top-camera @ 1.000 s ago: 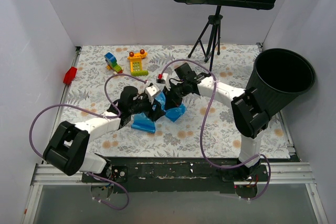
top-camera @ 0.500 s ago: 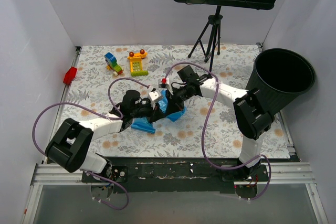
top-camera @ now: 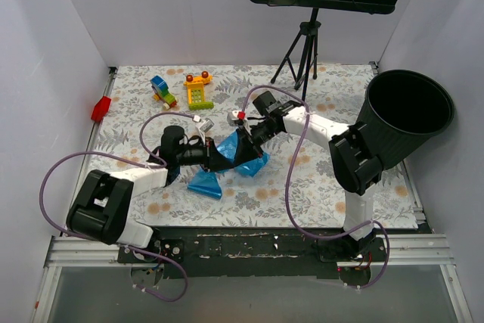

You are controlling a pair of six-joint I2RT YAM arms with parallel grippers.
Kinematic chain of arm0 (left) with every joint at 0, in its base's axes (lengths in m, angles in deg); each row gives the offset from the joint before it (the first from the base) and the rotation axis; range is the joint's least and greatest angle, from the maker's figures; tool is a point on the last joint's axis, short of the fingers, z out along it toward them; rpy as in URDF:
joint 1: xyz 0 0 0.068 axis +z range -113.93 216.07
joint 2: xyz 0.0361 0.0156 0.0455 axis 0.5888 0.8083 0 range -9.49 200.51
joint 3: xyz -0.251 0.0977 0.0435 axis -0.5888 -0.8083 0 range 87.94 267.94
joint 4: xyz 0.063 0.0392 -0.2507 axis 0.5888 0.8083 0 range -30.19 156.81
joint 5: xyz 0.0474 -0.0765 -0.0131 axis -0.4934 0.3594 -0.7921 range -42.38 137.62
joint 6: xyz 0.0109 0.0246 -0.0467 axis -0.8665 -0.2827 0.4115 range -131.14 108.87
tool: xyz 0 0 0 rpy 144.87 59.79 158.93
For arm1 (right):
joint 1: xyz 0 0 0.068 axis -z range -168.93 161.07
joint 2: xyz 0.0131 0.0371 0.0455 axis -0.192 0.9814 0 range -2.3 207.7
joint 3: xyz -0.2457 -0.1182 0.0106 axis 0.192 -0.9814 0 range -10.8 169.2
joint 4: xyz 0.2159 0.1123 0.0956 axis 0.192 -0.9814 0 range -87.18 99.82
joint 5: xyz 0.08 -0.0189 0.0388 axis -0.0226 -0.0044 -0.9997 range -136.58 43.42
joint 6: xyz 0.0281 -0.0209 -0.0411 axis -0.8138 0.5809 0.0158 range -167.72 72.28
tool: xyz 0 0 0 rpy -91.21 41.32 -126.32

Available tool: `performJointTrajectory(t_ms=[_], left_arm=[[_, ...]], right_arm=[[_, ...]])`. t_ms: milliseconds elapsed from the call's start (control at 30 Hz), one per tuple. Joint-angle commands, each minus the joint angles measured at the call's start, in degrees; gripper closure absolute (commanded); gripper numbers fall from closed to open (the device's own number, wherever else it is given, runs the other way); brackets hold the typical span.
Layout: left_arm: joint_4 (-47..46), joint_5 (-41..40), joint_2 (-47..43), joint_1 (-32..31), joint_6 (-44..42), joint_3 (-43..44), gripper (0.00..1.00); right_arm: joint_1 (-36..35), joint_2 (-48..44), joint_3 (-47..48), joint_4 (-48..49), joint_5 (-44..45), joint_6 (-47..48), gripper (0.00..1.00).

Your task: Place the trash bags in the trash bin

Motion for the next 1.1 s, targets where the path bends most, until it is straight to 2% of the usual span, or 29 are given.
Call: performJointTrajectory(t_ms=[0, 100, 200, 267, 400, 500, 567, 667, 900, 967, 1067], left_arm=[[-3.1, -1.1, 3.2, 5.5, 9.2, -0.7, 1.0], [-7.8, 1.3, 6.2, 7.3, 17.1, -1.2, 1.0], [-10.3, 0.8, 8.1, 7.6, 20.0, -1.0, 1.0], [-13.3, 1.9, 9.8, 8.4, 23.8, -1.2, 1.0], [-12.9, 5.7, 12.6, 8.6, 23.8, 1.9, 1.0], [-2.7, 1.1, 12.8, 8.7, 17.4, 5.6, 1.0], [-6.1, -1.2, 14.3, 9.8, 20.0, 4.6, 1.0], [-8.5, -5.3, 16.9, 10.3, 25.1, 4.3, 1.0], [-8.2, -14.6, 23.2, 10.3, 30.5, 8.5, 1.0], [-9.4, -13.8, 24.8, 10.3, 29.8, 9.6, 1.0], [-11.7, -9.7, 24.6, 10.3, 28.6, 10.1, 1.0]], right_arm=[[-0.6, 0.3, 1.0, -8.3, -20.1, -4.0, 0.99], [-0.8, 2.1, 2.7, -11.0, -24.3, -3.1, 0.99], [-1.1, 4.5, 5.1, -14.1, -29.9, -2.3, 0.99], [-1.7, 5.1, 6.7, -15.4, -30.1, -1.5, 0.99], [-2.5, 5.9, 8.2, -16.4, -30.2, -0.3, 0.99], [-2.6, 5.5, 9.3, -17.0, -30.2, -1.2, 0.99], [-2.8, 4.1, 8.7, -13.7, -30.2, -4.2, 0.99], [-3.3, 2.2, 5.3, -4.9, -30.4, -13.7, 0.99], [-4.9, 2.5, 9.3, -6.1, -30.6, -16.2, 0.99], [-5.0, 1.9, 8.0, -3.8, -30.5, -17.7, 0.99], [-2.3, 3.6, 4.7, 8.3, -30.0, -31.9, 0.99]])
